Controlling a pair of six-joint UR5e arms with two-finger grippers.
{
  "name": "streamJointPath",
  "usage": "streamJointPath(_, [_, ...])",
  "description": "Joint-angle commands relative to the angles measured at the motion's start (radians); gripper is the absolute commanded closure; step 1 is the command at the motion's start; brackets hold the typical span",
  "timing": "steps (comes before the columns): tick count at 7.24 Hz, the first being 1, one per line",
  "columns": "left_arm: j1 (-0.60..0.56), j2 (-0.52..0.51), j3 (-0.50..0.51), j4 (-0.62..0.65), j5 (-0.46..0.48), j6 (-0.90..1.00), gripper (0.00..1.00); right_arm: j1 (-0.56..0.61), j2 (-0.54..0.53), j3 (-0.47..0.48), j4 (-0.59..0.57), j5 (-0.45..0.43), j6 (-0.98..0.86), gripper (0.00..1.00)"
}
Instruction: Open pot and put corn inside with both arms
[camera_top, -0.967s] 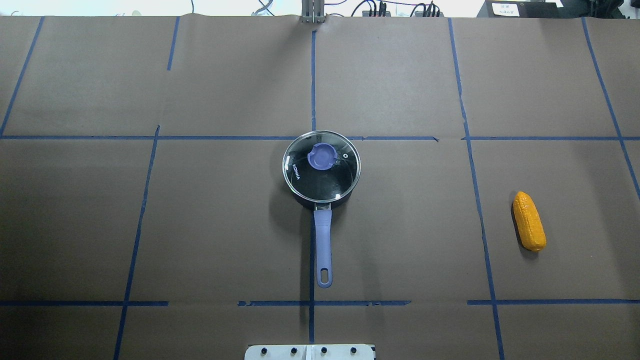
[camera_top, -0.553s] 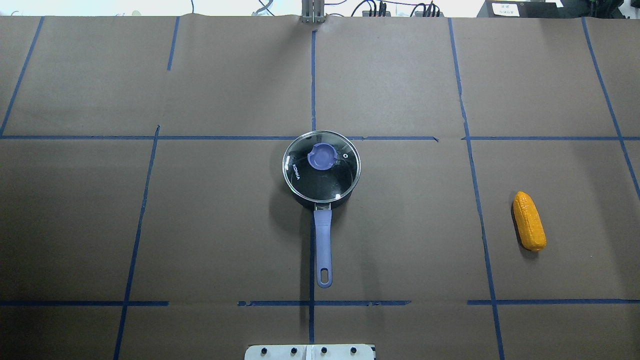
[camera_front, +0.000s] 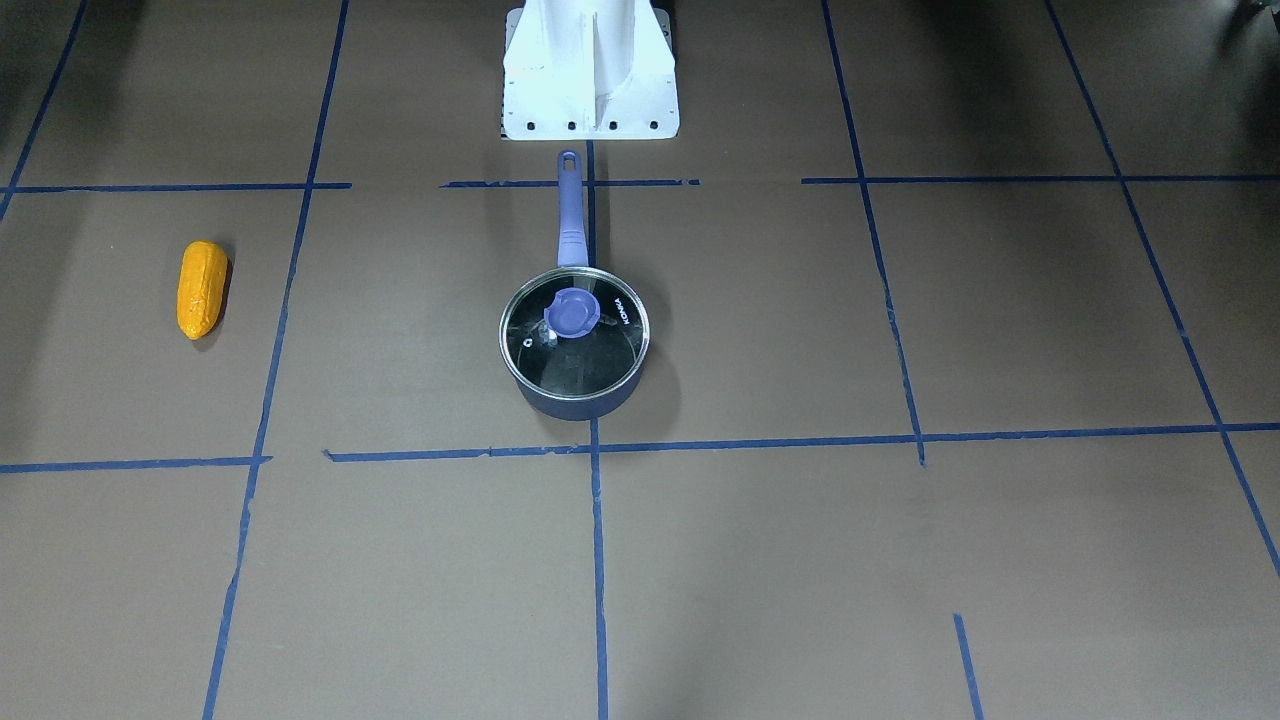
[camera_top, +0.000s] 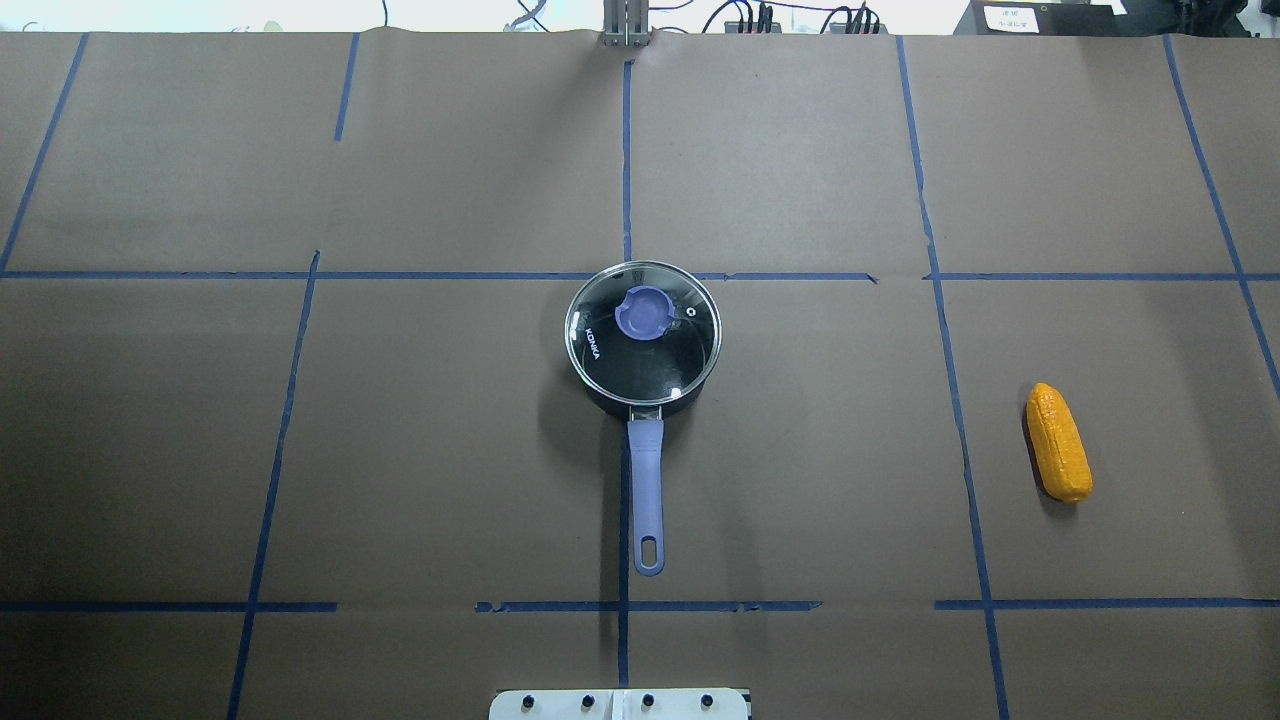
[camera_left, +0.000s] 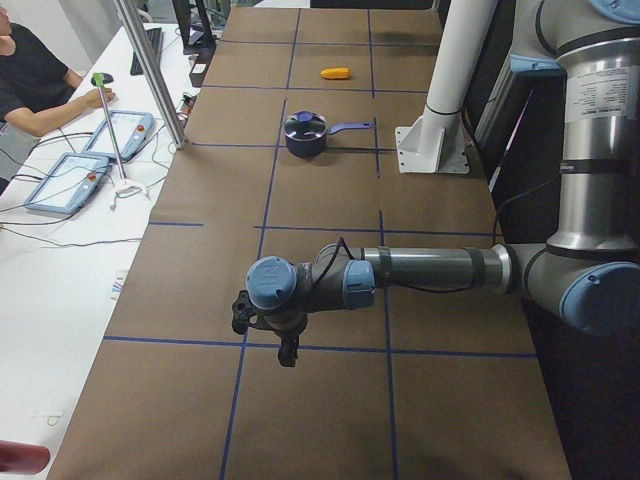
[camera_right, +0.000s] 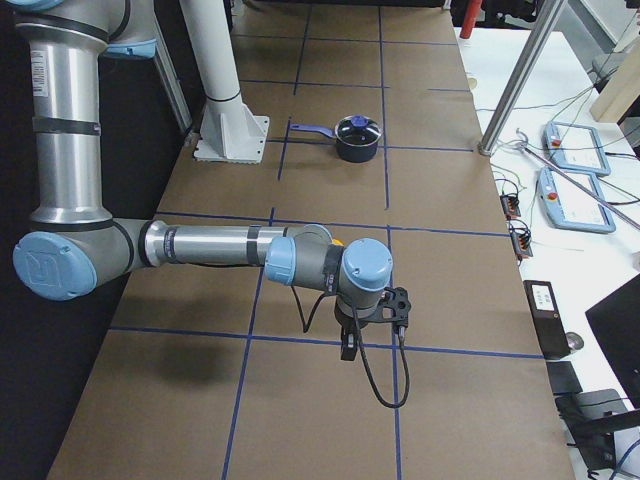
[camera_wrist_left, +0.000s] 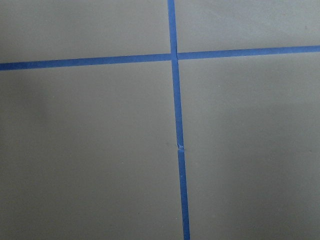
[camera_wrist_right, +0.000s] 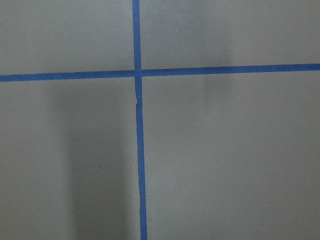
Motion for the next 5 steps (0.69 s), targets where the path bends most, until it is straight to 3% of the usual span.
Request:
streamJointPath(1, [0.01,-0.001,-0.104,0.012,0.031,-0.083,0.0,-0.002,0.003,0.003,0.0,0.001,0.001,0.0])
streamJointPath(5, [0.238,0.0,-0.464,0.123,0.068,-0.451,0.0,-0.003,0.002,0.004,0.0,0.007,0.001,0.0])
